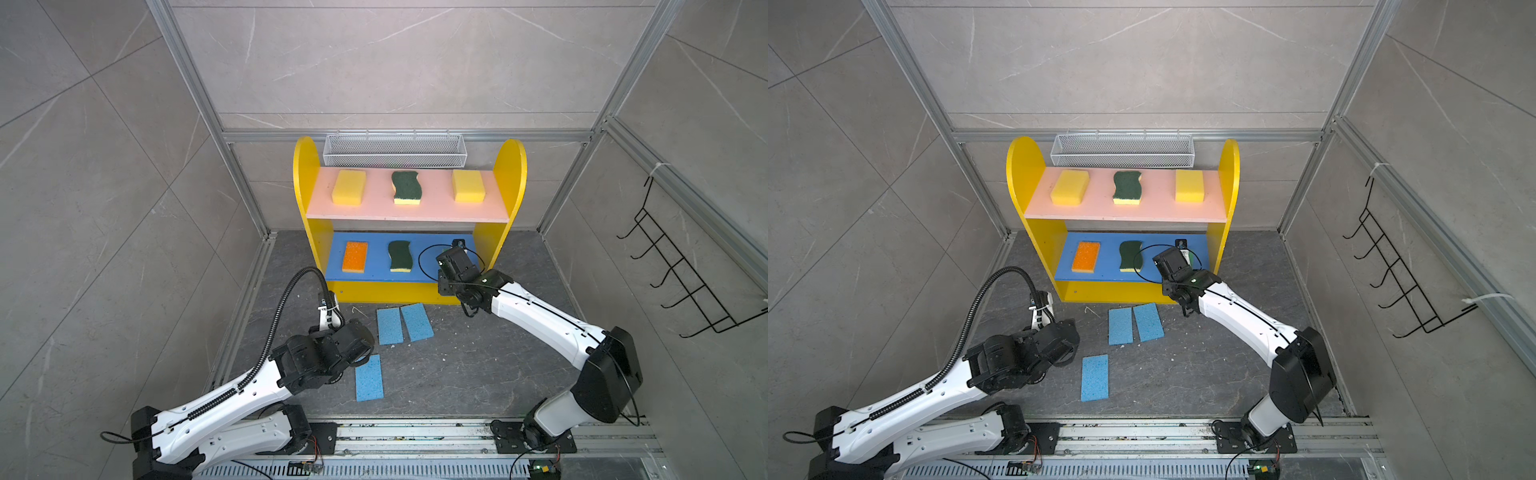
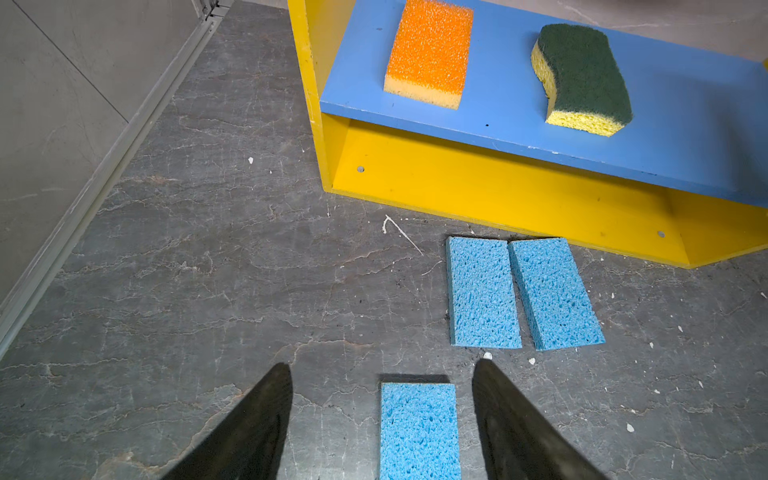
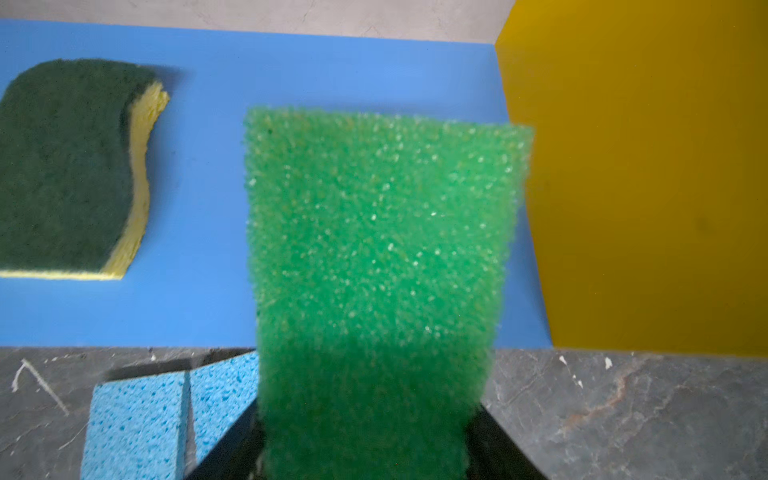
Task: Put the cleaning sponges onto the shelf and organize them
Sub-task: 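Lower the green sponge onto the blue shelf beside the scouring sponge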
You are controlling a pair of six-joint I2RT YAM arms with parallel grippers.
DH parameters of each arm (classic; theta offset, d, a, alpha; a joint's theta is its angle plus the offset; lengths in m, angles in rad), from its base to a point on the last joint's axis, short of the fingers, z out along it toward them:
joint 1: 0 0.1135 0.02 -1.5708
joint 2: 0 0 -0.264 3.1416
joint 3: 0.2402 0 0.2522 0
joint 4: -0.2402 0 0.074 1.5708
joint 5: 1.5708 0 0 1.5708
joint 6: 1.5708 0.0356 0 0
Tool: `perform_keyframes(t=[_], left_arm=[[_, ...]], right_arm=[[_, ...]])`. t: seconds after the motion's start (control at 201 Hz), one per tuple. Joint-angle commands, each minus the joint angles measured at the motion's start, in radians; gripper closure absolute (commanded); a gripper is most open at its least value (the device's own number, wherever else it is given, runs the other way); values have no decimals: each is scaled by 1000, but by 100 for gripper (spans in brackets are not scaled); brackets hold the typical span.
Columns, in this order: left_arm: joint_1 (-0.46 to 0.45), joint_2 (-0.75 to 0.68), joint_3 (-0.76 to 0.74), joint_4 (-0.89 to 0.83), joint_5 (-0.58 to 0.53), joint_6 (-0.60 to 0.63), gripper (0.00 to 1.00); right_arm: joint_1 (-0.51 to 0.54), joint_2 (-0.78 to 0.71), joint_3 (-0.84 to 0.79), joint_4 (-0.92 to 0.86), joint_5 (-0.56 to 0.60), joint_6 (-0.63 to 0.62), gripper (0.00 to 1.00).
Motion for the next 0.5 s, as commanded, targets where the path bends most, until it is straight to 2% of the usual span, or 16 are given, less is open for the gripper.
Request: perform_keyframes(t=[0.0,0.493], left_arm=[[7,-12,-15,45,-49,40,29],[35,1,-18,87,-57,72,29]], right_arm=[[-18,37,51,49,-1,-48,38],[-88,176,149,100,-3,-104,38]])
